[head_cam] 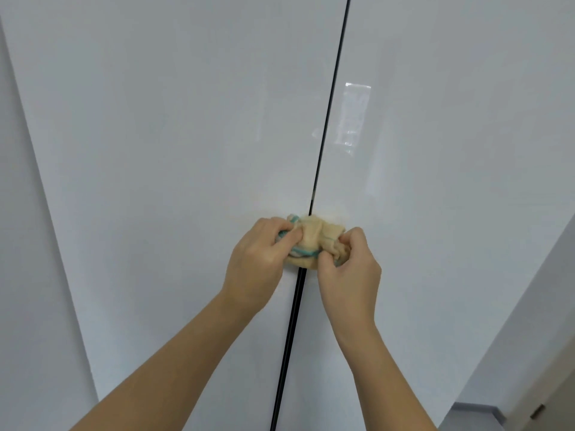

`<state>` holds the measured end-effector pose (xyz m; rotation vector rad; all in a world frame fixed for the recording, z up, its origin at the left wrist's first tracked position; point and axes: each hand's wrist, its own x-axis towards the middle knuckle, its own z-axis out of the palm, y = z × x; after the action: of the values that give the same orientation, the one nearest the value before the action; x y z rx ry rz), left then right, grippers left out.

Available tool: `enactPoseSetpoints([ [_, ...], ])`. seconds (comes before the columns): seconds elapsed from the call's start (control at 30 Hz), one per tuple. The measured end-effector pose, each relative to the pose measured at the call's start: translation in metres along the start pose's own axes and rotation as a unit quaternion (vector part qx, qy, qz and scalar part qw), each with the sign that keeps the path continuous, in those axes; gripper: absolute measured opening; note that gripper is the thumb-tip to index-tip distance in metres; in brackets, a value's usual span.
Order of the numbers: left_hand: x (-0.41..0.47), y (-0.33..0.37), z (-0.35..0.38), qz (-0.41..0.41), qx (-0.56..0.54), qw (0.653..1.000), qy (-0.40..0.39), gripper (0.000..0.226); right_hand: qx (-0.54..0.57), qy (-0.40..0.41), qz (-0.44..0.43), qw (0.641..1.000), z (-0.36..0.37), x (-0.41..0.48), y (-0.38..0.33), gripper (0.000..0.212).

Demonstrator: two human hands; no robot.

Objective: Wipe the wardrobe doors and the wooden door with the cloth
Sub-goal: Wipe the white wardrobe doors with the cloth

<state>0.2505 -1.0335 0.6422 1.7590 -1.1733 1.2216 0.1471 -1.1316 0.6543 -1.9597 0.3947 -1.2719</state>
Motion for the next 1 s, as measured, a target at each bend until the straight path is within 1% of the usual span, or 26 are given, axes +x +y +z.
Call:
enactPoseSetpoints([
  [0.07,-0.029,-0.006,0.015,0.043,0.029,0.998,0.031,0.028,-0.003,-0.022,0.021,1.0,0.004,-0.017,0.02,0.029],
  [0.13,-0.055,-0.009,0.027,0.055,0.051,0.997,0.029,0.015,-0.001,-0.036,0.046,0.998,0.011,-0.032,0.039,0.028],
  [0.27,-0.088,-0.007,0.038,0.048,0.035,0.998,0.015,0.022,0.009,-0.027,0.052,0.998,0.019,-0.043,0.058,0.028],
  [0.33,-0.104,-0.006,0.043,0.032,0.021,0.999,0.011,0.02,-0.002,-0.04,0.055,0.998,0.022,-0.053,0.071,0.029],
  [0.47,-0.158,-0.001,0.058,-0.024,-0.001,1.0,-0.02,0.013,-0.021,-0.074,0.106,0.991,0.031,-0.093,0.11,0.032],
  [0.6,-0.216,0.006,0.073,-0.08,-0.02,0.995,-0.062,0.011,-0.033,-0.091,0.129,0.987,0.041,-0.132,0.15,0.038],
  [0.77,-0.296,0.008,0.095,-0.12,-0.026,0.988,-0.098,0.014,-0.046,-0.126,0.186,0.973,0.058,-0.188,0.21,0.04],
  [0.87,-0.342,0.009,0.108,-0.147,-0.028,0.98,-0.131,0.008,-0.046,-0.132,0.219,0.966,0.07,-0.22,0.243,0.039],
  [1.0,-0.401,0.012,0.125,-0.184,-0.03,0.969,-0.163,0.011,-0.045,-0.132,0.254,0.957,0.086,-0.262,0.284,0.041],
])
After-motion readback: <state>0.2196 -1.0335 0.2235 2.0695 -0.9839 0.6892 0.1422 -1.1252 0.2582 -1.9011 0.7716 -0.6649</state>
